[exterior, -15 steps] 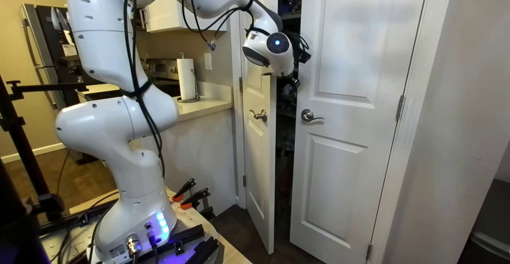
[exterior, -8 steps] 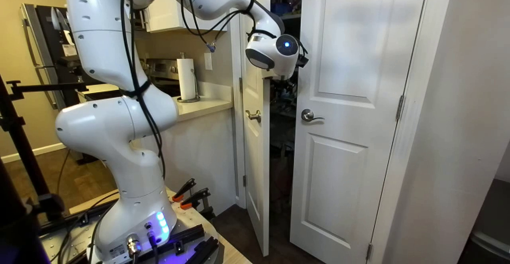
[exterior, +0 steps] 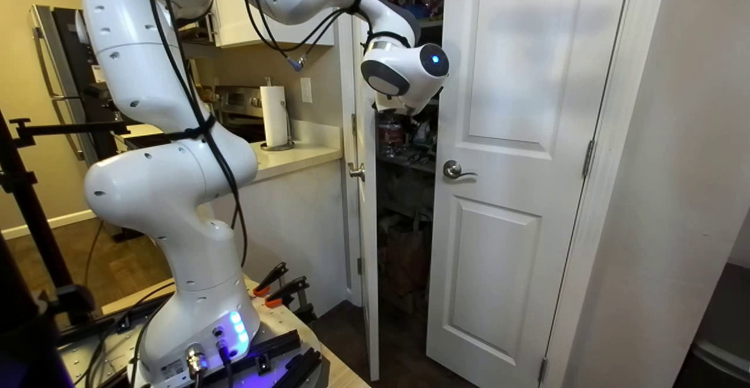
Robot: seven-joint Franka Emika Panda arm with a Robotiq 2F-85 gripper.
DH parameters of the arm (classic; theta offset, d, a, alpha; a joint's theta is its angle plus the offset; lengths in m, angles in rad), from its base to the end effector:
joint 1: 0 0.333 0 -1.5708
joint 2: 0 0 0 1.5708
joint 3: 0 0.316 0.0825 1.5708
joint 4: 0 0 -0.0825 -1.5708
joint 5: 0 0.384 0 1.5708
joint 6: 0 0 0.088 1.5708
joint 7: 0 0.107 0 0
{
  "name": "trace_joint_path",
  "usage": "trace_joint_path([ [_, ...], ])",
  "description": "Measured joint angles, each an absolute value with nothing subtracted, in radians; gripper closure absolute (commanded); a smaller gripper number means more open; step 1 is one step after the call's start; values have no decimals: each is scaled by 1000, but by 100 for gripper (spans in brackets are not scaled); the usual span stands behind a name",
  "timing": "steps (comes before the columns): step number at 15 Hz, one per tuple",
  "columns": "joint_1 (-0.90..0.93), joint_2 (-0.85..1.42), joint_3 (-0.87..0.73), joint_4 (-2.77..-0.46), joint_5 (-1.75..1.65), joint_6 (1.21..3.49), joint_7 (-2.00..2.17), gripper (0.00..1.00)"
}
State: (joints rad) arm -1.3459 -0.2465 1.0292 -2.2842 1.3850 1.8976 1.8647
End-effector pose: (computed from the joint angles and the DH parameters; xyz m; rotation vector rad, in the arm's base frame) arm 0.5006 -0.0743 0.4204 -0.3059 2.2808 1.0316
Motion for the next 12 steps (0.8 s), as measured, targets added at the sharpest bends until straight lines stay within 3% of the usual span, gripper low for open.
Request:
trace_joint_path([
  [6,-895,-304,558,-2380,1264,1867,1865,0],
  [12,-490,-302,230,-2416,1244,2070,1865,0],
])
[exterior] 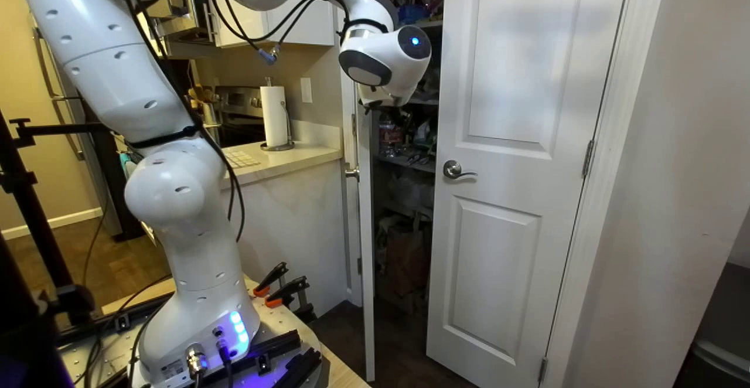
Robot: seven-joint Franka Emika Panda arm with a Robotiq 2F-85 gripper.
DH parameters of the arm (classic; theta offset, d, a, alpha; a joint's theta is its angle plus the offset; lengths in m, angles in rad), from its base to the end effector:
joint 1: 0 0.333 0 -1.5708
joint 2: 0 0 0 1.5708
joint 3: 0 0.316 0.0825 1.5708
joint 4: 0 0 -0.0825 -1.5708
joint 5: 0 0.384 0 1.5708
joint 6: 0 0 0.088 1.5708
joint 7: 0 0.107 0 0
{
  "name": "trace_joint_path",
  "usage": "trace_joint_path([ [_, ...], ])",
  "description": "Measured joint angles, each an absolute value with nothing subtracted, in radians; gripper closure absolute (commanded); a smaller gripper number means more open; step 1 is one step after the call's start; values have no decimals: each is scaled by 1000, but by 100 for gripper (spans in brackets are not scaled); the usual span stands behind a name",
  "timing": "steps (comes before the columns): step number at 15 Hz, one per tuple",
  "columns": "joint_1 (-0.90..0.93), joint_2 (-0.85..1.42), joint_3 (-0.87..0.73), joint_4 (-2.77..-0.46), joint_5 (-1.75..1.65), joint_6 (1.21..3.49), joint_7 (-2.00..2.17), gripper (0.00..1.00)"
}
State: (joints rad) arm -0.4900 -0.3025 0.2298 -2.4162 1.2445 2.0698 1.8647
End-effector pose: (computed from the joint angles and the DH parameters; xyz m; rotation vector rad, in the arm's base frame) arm 0.4568 -0.0677 0.4439 -0.3764 2.2737 0.9139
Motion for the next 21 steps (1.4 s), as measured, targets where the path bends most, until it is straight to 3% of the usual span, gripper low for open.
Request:
trace_joint_path([
  [5,-283,-274,103,-2412,1255,2249,1861,0],
  [12,-148,-208,51,-2363,1289,2373,1850,0],
  [16,-113,-198,33,-2353,1286,2343,1850,0],
  [21,-100,-198,-4,-2346,1279,2108,1850,0],
])
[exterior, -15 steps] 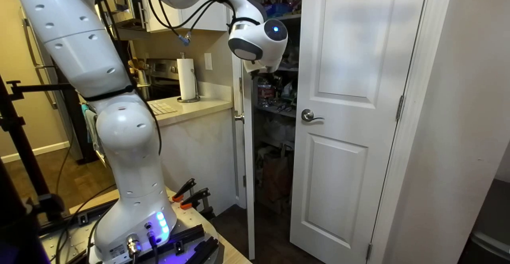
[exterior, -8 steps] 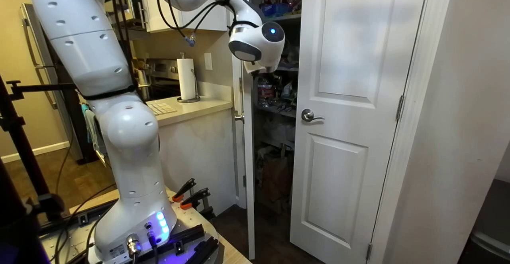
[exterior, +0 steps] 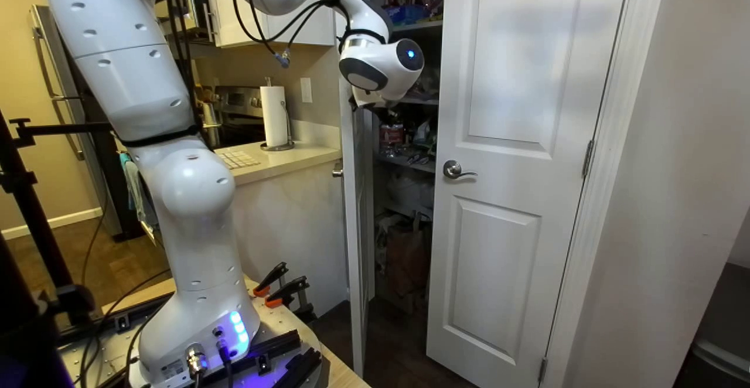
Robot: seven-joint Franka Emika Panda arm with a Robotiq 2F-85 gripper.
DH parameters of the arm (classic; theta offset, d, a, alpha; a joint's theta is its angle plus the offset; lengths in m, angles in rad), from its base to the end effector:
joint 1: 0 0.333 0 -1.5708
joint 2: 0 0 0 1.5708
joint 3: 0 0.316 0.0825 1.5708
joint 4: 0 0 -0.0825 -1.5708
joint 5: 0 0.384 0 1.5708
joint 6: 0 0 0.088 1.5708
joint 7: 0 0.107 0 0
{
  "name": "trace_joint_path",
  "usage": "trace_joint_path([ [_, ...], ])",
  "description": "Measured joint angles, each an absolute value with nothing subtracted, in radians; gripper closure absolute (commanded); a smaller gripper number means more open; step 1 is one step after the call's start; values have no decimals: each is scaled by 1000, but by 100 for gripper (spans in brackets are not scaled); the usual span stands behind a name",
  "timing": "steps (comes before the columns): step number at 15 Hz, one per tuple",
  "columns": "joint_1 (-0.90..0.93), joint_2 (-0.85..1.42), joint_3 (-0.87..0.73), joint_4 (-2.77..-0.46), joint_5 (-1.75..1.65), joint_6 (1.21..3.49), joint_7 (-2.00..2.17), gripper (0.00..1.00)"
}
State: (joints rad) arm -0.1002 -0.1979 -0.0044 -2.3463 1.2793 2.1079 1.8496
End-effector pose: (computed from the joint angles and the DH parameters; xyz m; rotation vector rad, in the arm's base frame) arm 0.4894 -0.0062 0.4361 -0.4930 2.2185 1.0517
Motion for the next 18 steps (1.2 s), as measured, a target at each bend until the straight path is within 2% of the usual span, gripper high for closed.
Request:
trace_joint_path([
  [5,-88,-198,-6,-2339,1280,2000,1850,0],
  [18,-22,-149,38,-2306,1291,2040,1850,0],
])
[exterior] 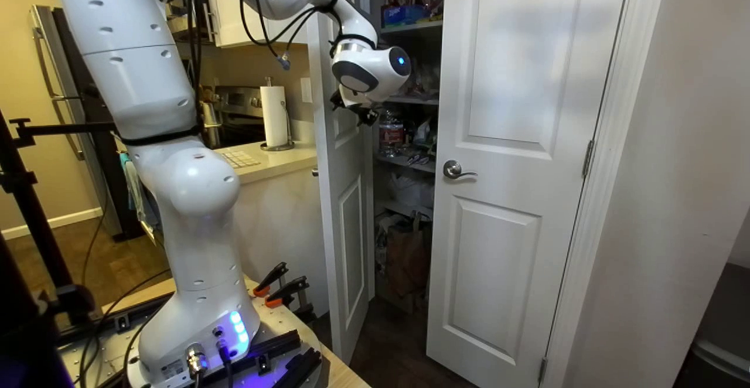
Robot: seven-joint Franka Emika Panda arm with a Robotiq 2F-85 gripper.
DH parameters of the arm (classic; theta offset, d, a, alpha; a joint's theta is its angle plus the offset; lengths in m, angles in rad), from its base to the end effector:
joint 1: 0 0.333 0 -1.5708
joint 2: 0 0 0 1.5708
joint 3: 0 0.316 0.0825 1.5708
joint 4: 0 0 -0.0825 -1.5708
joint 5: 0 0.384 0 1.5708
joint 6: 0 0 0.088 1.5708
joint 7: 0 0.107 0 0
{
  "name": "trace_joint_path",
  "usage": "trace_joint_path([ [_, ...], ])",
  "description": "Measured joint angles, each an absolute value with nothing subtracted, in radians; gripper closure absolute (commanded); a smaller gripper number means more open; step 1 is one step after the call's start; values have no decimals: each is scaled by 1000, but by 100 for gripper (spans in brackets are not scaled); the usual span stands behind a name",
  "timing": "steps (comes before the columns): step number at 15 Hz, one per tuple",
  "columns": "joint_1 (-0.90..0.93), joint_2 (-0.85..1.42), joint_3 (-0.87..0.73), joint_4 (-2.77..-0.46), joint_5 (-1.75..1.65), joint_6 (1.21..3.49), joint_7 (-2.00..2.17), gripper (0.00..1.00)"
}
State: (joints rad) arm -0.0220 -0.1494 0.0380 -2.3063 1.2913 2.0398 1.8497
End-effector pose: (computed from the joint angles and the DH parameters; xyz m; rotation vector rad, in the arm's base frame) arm 0.4964 0.0618 0.4308 -0.6603 2.2039 1.1933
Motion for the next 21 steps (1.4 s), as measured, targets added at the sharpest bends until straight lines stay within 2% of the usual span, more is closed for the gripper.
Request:
trace_joint_path([
  [8,-9,-150,44,-2306,1291,2037,1850,0],
  [21,130,-120,165,-2275,1387,2057,1850,0],
])
